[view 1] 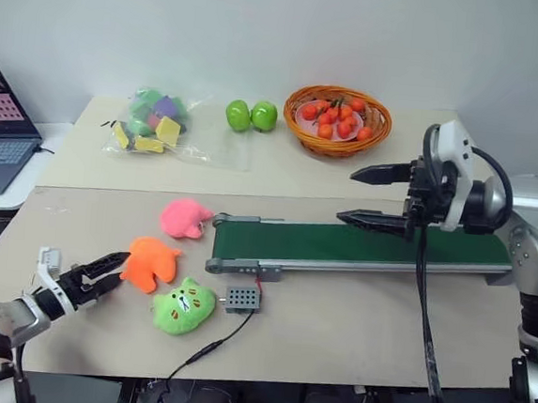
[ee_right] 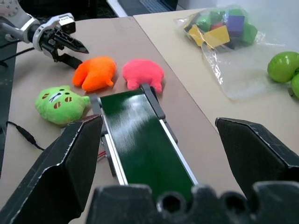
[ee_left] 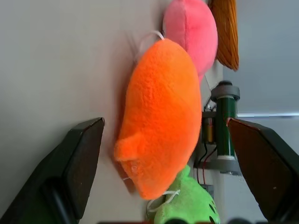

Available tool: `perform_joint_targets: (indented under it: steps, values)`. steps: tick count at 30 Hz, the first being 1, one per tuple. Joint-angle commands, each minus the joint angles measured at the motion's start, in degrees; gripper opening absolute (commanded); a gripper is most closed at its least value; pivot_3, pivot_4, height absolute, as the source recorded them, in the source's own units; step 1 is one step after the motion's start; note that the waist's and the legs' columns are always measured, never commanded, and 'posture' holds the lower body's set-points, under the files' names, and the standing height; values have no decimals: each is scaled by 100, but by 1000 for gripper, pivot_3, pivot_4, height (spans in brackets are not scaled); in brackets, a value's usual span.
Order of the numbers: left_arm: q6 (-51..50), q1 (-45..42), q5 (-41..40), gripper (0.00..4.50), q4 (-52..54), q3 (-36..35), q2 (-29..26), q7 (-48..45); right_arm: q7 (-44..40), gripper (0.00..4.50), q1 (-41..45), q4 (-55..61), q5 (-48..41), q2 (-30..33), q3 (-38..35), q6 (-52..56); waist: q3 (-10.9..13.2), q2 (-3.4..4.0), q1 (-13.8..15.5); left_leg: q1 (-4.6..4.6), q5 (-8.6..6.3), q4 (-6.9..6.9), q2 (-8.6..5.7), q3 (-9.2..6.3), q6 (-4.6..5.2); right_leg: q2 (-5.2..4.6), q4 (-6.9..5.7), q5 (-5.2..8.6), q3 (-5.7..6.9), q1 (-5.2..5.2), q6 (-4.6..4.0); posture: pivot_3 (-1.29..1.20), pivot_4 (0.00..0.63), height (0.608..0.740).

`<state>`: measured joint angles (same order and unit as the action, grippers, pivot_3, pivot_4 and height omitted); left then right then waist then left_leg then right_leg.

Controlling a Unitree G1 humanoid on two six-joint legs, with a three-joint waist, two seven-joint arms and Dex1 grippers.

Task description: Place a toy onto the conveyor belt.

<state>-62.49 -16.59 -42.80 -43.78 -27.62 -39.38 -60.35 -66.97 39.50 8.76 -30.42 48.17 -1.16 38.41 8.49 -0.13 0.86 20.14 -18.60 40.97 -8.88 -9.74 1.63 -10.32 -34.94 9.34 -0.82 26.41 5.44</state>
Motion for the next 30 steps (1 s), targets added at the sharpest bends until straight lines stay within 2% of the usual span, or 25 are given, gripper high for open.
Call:
perform_joint_targets:
  steps: [1,8,11,18,21,25,30]
  values:
    - [-138,-71,191,4489,-64,435,134,-214,112,4500,-24,254,-115,102,-250,42,0,0,-8,0,-1,3,-2,0,2,-1,0,-1,0,-2,2,0,150,740]
    - [183,-433,485,4489,-642,623,148,-393,188,4500,-140,344,-151,166,-315,67,-1,2,-23,-8,-1,1,-2,0,2,-2,3,-1,-2,-2,3,0,150,740]
    - [251,-567,565,3807,-886,621,193,-342,216,4500,-163,371,-147,185,-336,68,-1,2,-9,-21,-1,0,-4,0,2,-3,8,-1,-2,-10,3,0,150,740]
    - [295,-704,607,1184,-1005,560,224,-526,236,4500,-156,360,-101,202,-304,46,-2,2,-29,-20,-2,-2,-2,1,3,-1,4,-1,-2,-10,3,0,150,740]
    - [-44,-719,372,287,-562,420,174,-603,228,4500,-138,331,-84,194,-278,25,-3,5,-8,-22,-1,-3,-3,0,2,-3,7,-1,-2,-10,3,0,150,740]
    - [-491,-553,2,287,552,189,86,-452,210,4500,-98,267,-46,166,-226,-17,8,-16,-37,-23,-1,-1,2,0,1,-1,5,-1,-2,-10,4,0,150,740]
    - [-812,-152,-588,287,2377,-429,-388,-280,183,4500,-92,199,-8,124,-179,-79,12,-26,-174,-8,-2,-1,22,0,2,15,1,-1,0,-2,3,0,150,740]
